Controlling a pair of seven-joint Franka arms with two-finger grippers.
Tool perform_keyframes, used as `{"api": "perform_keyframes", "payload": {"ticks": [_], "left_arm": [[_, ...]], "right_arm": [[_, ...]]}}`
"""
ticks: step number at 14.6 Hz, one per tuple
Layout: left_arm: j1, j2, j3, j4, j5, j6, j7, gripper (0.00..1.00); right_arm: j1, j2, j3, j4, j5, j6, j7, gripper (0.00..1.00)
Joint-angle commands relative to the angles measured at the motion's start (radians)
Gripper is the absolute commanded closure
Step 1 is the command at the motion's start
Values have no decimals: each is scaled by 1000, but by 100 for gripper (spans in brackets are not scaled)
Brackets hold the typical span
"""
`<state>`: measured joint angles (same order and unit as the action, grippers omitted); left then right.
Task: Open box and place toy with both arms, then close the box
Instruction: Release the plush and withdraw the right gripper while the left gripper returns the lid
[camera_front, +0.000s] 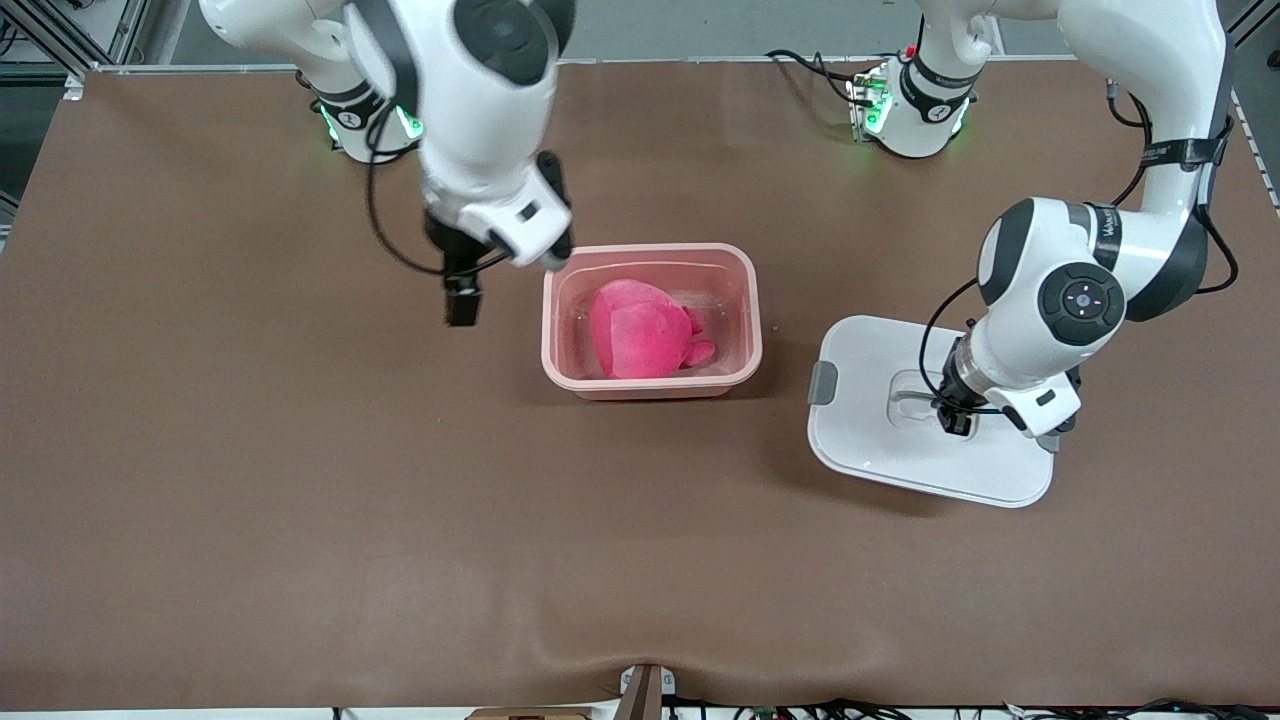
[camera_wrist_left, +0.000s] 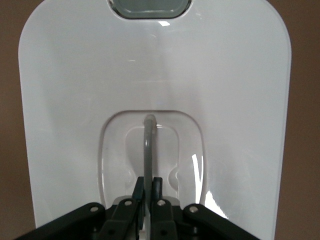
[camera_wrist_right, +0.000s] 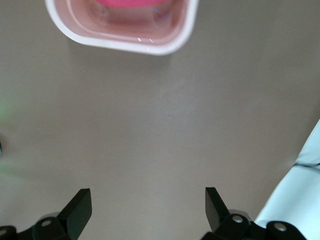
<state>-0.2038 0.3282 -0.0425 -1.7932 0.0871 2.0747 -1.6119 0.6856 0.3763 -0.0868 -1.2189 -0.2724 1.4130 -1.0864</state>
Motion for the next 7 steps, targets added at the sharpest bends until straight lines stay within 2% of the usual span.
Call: {"api": "perform_keyframes", "payload": {"ticks": [1,3,5,7], "left_arm": [[-2,-35,-45,-17,9,2,-89,100],[0,-38,-88,0,9,-2,-144,100],[-2,-44,-123,8,9,-2,-207,100],[-2,-46,-158,29,16,-11,-262,100]], "right_arm": [[-182,-14,18,-4,109,1,19,0],[-288,-17,18,-11,157,1,19,0],[-349,-25,16,-13,157,0,20,0],[-423,-60,19,-62,182,1,20,0]]}}
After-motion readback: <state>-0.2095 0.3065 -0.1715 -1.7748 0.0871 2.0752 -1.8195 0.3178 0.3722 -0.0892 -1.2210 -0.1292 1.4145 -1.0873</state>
